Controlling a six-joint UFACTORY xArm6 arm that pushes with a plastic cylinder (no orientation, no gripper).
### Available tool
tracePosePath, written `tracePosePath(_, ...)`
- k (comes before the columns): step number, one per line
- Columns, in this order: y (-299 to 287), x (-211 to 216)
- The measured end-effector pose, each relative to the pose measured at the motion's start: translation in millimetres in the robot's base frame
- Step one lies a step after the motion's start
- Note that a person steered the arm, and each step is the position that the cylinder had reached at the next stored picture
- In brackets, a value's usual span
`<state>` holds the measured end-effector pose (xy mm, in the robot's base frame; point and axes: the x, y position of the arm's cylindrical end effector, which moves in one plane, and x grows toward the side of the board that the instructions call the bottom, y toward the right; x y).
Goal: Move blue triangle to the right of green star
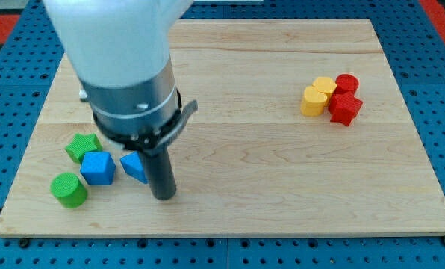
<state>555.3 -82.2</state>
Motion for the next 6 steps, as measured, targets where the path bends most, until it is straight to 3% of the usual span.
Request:
tracePosePath(3,2,-80)
tracePosePath(4,-12,-78)
tracePosePath(6,24,-24)
